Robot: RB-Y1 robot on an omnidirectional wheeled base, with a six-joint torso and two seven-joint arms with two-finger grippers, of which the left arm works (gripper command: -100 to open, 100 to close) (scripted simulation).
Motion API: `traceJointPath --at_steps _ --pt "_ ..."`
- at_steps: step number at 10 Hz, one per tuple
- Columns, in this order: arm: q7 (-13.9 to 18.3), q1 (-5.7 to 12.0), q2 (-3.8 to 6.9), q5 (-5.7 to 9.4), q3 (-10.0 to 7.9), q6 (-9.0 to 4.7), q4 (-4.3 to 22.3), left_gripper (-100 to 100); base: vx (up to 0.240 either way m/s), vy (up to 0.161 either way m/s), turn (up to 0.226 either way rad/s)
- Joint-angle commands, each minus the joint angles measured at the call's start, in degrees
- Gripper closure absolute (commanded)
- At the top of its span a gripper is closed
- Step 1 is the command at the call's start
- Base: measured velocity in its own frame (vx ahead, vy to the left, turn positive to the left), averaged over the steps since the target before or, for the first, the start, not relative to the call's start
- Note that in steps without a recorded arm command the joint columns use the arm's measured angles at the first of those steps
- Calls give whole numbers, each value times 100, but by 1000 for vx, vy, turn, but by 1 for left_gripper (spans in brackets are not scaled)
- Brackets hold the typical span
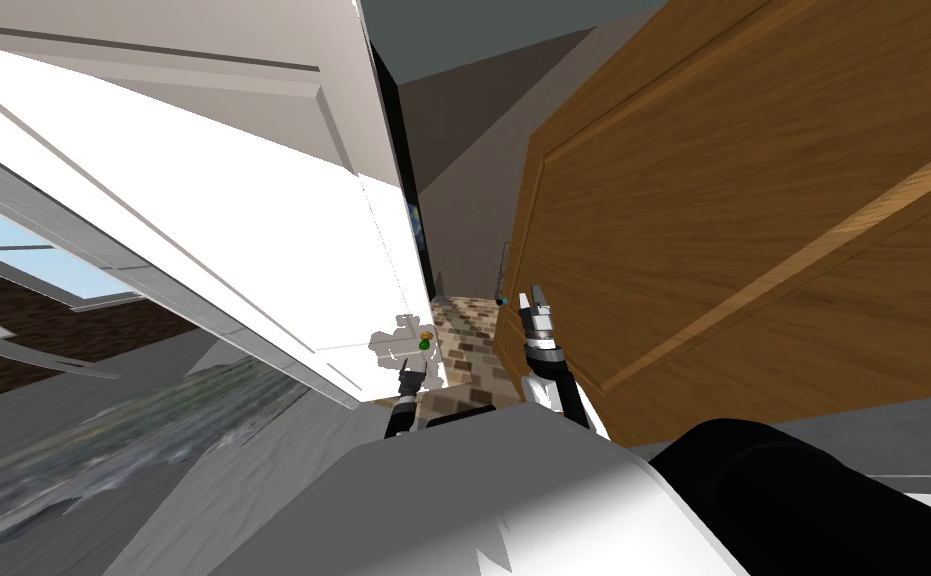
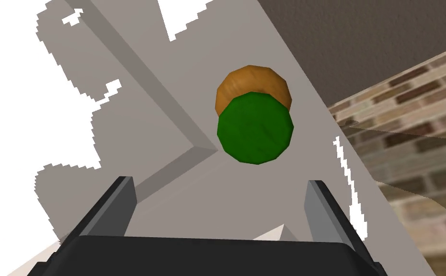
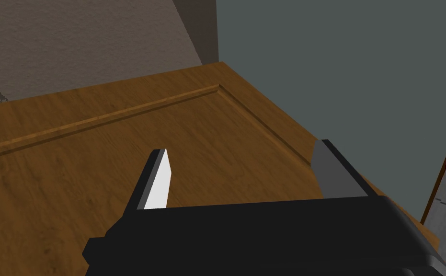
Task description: Push the door open
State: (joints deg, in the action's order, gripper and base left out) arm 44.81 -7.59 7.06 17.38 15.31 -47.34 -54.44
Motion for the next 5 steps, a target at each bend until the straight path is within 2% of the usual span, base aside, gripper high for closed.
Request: traceJointPath --at_steps 1,2,3,5 --pt "214 -21 -7 47 34 19 -31 -100 -27 16 -13" --pt "418 -42 -24 121 85 45 -67 -100 -32 11 -18" --pt "447 -42 -24 121 85 45 -67 -100 -27 10 -9" --pt "823 -81 -56 261 182 93 -136 -100 -32 20 -19"
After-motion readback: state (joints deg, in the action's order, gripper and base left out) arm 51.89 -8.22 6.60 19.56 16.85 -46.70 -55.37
